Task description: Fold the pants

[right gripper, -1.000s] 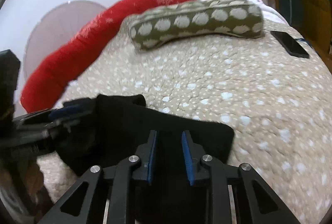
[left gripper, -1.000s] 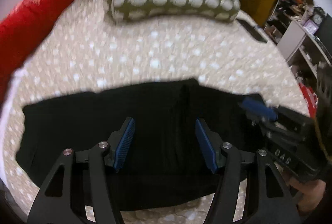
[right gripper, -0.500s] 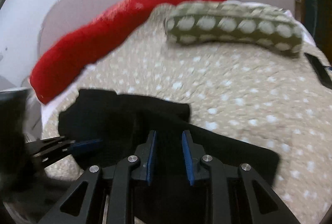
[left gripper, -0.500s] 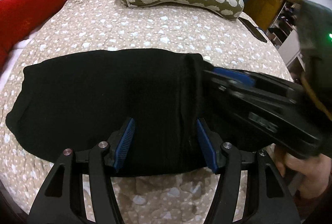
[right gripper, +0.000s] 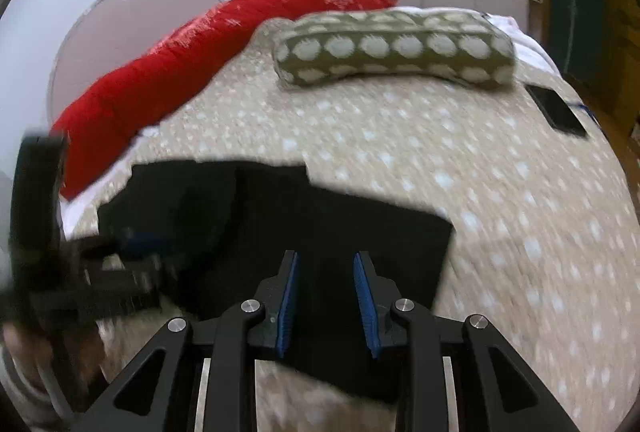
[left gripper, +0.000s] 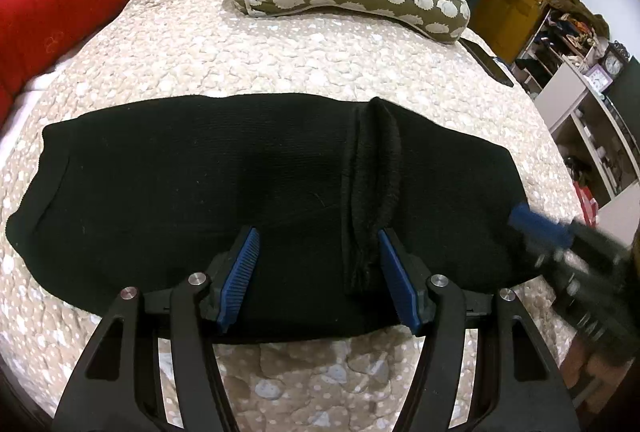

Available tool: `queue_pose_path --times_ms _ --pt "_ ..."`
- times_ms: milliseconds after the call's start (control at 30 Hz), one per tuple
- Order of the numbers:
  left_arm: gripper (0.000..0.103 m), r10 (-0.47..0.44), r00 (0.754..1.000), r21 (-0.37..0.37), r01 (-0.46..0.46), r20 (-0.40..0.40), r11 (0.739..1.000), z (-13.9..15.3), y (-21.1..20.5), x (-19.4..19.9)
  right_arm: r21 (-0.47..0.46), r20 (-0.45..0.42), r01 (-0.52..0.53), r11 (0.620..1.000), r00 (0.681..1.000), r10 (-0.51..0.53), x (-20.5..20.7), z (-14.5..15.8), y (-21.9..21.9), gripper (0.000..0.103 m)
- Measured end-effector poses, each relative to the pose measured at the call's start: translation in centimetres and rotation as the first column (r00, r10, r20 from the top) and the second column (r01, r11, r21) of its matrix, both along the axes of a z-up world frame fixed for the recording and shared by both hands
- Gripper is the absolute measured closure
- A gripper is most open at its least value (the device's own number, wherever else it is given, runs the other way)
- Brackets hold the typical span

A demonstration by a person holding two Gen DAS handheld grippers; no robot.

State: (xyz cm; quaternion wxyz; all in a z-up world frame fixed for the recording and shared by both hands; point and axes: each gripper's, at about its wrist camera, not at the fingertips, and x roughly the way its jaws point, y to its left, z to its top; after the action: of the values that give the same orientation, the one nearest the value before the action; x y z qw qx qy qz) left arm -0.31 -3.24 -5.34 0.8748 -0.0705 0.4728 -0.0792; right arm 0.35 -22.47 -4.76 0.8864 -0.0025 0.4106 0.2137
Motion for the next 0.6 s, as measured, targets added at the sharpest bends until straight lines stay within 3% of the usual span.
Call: queue_pose_path --times_ms 133,400,600 --pt "0.041 0.000 1.000 0.011 0.000 0.006 1.000 0.0 -0.1 -0.2 0.016 -0.009 0.007 1.000 1.000 -0.007 -0.9 -1.8 -0.5 0.075" --pt "0.041 0.036 0.999 0.016 -0.037 0.015 0.999 1.7 1.8 -1.4 0.041 0.026 -0.051 0.998 0.998 0.050 0.1 1.0 2.8 0.076" --pt "0.041 0.093 0.995 0.056 -0.095 0.044 0.994 2.5 4.3 -2.7 0.007 0.036 -0.100 0.995 0.994 0.100 3.1 0.5 7.3 0.076"
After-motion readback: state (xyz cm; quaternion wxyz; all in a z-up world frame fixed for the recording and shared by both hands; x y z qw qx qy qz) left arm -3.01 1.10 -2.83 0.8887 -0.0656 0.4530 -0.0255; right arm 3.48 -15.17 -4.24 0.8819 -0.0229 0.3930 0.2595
